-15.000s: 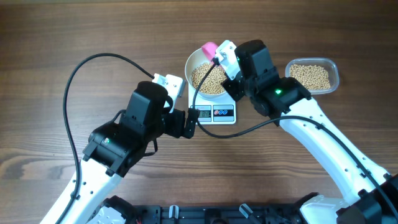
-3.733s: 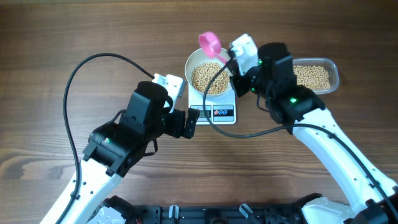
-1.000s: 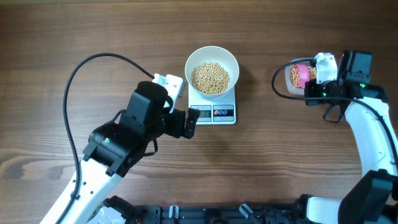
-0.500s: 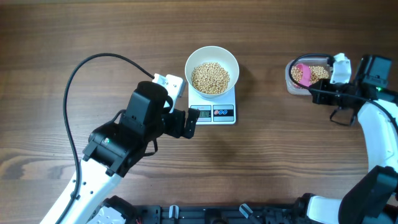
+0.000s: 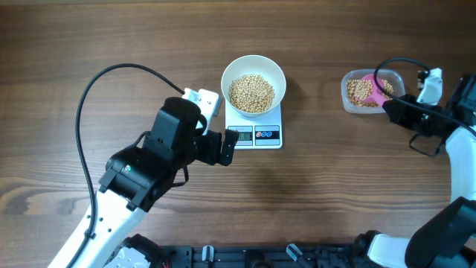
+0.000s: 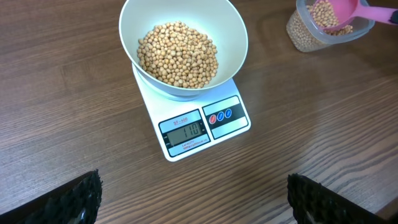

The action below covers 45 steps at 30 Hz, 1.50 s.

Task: Scoop item into bowl and weigh 150g on scale
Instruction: 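Dip the scoop into the tub and scoop a fourth load, then carry the filled scoop left over the white bowl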

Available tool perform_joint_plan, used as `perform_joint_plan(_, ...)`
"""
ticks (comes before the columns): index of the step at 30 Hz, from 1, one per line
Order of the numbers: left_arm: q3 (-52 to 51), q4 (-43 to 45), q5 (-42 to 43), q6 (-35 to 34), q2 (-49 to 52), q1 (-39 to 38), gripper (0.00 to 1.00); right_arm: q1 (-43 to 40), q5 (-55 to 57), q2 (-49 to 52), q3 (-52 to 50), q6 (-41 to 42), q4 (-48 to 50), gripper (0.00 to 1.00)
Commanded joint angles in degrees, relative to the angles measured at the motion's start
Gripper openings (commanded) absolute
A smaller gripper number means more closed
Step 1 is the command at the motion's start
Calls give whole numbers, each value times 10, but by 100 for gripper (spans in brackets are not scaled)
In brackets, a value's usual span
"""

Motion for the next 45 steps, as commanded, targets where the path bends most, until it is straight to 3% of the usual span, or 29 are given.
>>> perform_joint_plan(1,3,2,5,-5,2,2,100,-25,-64,5,-2,11,1,4)
perform_joint_plan(12,3,2,5,-5,2,2,100,-106,-172,5,-2,64,-12,4)
perform_joint_plan(18,3,2,5,-5,2,2,100,-107,-217,5,-2,58,-35,4)
perform_joint_plan(27,3,2,5,-5,2,2,100,-105,-381,5,-2,58,-35,4)
perform_joint_plan(37,3,2,5,-5,2,2,100,-24,-408,-15,-2,95,-22,4)
perform_joint_plan(45,3,2,5,-5,2,2,100,89,-405,-15,-2,231,143,4)
